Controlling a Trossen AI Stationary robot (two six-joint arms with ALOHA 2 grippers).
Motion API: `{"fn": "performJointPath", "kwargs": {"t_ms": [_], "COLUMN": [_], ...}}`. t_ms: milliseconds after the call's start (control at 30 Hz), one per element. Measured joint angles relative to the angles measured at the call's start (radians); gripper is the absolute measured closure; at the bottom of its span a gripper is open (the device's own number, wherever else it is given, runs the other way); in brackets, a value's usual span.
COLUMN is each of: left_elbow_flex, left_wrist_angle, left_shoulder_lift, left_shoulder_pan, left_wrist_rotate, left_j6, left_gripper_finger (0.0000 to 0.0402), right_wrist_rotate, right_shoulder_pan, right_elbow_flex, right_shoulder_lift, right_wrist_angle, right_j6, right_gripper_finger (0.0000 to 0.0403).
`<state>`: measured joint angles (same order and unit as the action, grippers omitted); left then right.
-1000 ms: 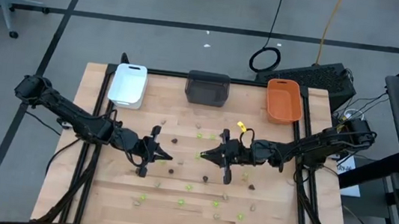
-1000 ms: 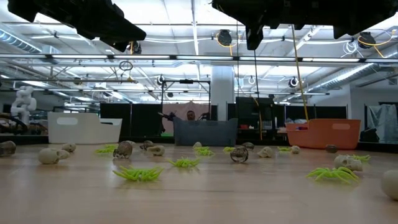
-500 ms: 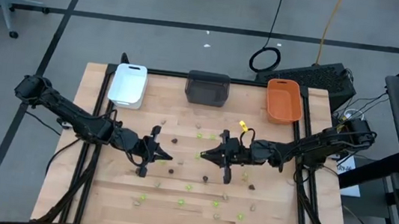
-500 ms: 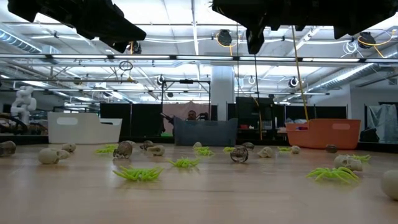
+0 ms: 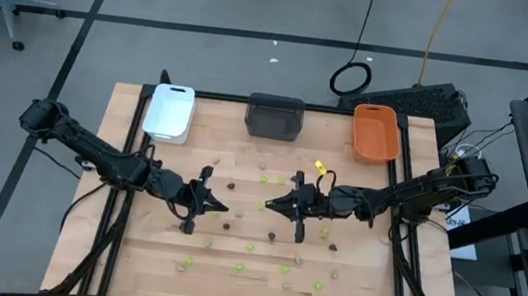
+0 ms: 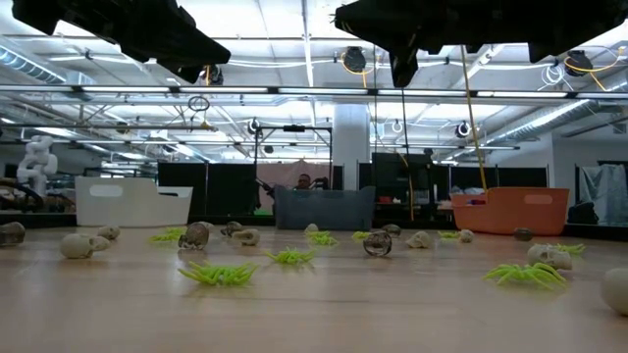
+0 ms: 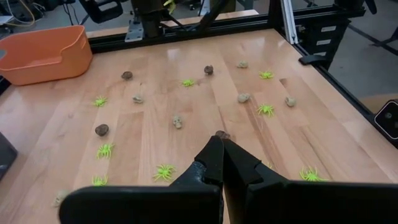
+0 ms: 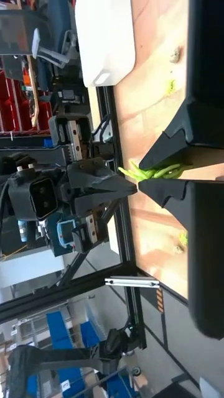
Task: Sort Halloween decoration
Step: Put the green toy spider into the orange bin
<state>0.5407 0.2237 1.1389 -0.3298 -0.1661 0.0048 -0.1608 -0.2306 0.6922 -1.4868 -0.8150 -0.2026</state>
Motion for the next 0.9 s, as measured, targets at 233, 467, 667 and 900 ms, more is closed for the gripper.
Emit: {"fn": "performJointPath", "kwargs": {"t_ms": [233, 467, 667, 900], "left_elbow_flex": [0.0, 0.0, 0.0, 0.0], "left_wrist_angle": [0.0, -0.001, -0.001, -0.002], "left_shoulder_lift": [0.0, 0.0, 0.0, 0.0], "left_shoulder_pan": [0.0, 0.002, 0.002, 0.003], "left_wrist_rotate": [0.0, -0.001, -0.045, -0.148], "left_j6": [0.0, 0.03, 0.154, 0.186], "left_gripper_finger": [0.0402, 0.0402, 0.0402, 0.0402], "right_wrist_rotate": [-0.059, -0.246, -0.356, -0.359], "right_shoulder_pan": [0.0, 0.011, 0.053, 0.17], "right_elbow_flex": [0.0, 0.0, 0.0, 0.017], "right_shoulder_lift": [0.0, 0.0, 0.013, 0.185], "right_wrist_angle": [-0.026, -0.01, 0.021, 0.4], "right_j6": [0.075, 0.134, 0.136, 0.057], "right_gripper_finger": [0.0403, 0.0403, 0.0403, 0.0403]}}
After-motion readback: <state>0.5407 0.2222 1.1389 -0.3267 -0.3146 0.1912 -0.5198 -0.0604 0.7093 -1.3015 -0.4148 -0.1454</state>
